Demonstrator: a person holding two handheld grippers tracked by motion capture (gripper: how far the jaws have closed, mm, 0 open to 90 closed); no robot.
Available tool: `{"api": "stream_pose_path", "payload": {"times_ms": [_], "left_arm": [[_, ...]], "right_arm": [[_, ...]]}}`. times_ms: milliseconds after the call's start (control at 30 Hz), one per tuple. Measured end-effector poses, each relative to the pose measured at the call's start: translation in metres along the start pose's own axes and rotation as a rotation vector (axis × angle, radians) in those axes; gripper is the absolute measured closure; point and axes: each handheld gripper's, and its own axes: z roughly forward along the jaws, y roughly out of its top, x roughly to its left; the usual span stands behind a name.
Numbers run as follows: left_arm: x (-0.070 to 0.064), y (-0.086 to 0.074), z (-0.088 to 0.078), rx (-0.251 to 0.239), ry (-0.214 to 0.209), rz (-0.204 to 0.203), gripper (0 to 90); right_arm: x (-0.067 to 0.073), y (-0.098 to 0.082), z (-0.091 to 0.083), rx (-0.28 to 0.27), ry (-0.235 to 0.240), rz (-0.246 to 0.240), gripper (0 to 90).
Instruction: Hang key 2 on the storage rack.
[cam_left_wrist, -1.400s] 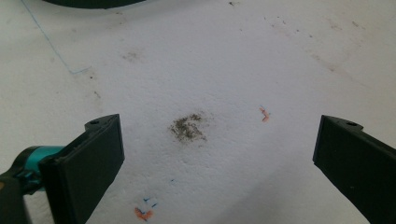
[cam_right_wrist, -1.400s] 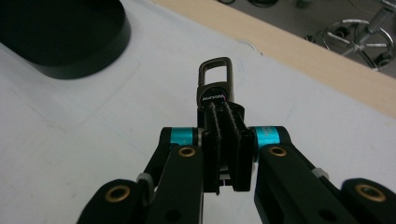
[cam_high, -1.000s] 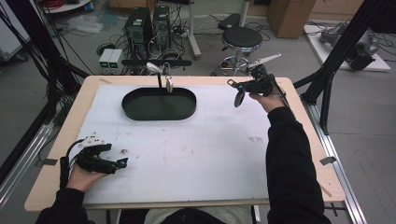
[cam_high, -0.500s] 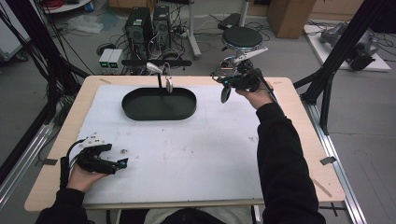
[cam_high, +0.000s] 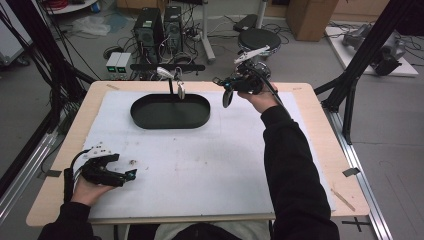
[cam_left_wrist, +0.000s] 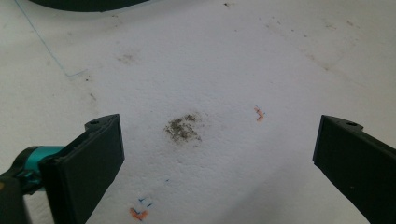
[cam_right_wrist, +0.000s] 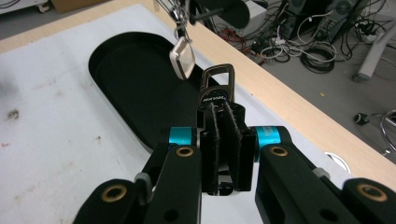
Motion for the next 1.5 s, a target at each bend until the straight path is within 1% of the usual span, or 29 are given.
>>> {"api": "stream_pose_path", "payload": {"times_ms": [67, 233, 400, 533, 633, 767, 900, 1033, 1100, 1167, 1267, 1333, 1400, 1467, 1500], "left_arm": [[0.000, 0.000, 0.000, 0.000, -0.001, 0.006, 2.4], [0.000, 0.000, 0.000, -0.005, -0.002, -0.002, 2.4], [0.000, 0.000, 0.000, -0.008, -0.003, -0.001, 2.4], [0.000, 0.000, -0.001, -0.013, -0.003, -0.001, 2.5], [0.001, 0.000, -0.002, -0.015, -0.002, -0.002, 2.4], [0.000, 0.000, -0.002, -0.018, -0.002, -0.005, 2.4], [0.000, 0.000, -0.001, -0.013, -0.003, 0.000, 2.4], [0.000, 0.000, -0.001, -0.014, -0.005, 0.011, 2.4], [0.000, 0.000, -0.001, -0.015, -0.005, 0.011, 2.4], [0.000, 0.000, -0.001, -0.015, -0.005, 0.011, 2.4], [-0.001, 0.000, -0.001, -0.016, -0.006, 0.012, 2.4], [0.000, 0.000, -0.002, -0.014, -0.006, 0.016, 2.4], [-0.001, -0.001, -0.001, -0.017, -0.004, 0.010, 2.4], [-0.001, 0.000, -0.002, -0.017, -0.006, 0.021, 2.4], [-0.002, 0.000, -0.002, -0.020, -0.007, 0.019, 2.4]], "right_arm": [[0.002, 0.004, 0.002, -0.003, 0.001, -0.004, 85.0], [0.006, 0.014, 0.009, 0.006, 0.000, -0.015, 85.0], [0.012, 0.027, 0.014, -0.018, 0.004, -0.034, 85.1], [0.017, 0.033, 0.021, -0.012, 0.013, -0.041, 85.0], [0.019, 0.035, 0.024, -0.031, 0.032, -0.025, 85.0], [0.019, 0.039, 0.030, -0.028, 0.024, -0.024, 85.0], [0.019, 0.041, 0.035, -0.027, 0.024, -0.024, 84.9], [0.017, 0.040, 0.039, -0.025, 0.028, -0.002, 84.7], [0.017, 0.039, 0.042, -0.011, 0.028, -0.010, 84.8], [0.019, 0.039, 0.045, 0.004, 0.018, -0.021, 84.7], [0.018, 0.037, 0.051, 0.028, 0.012, -0.010, 84.5], [0.018, 0.036, 0.055, 0.044, -0.003, -0.007, 84.5], [0.018, 0.036, 0.057, 0.045, -0.014, -0.004, 84.5], [0.018, 0.035, 0.058, 0.045, -0.025, -0.005, 84.5], [0.017, 0.034, 0.059, 0.050, -0.034, -0.001, 84.3]]}}
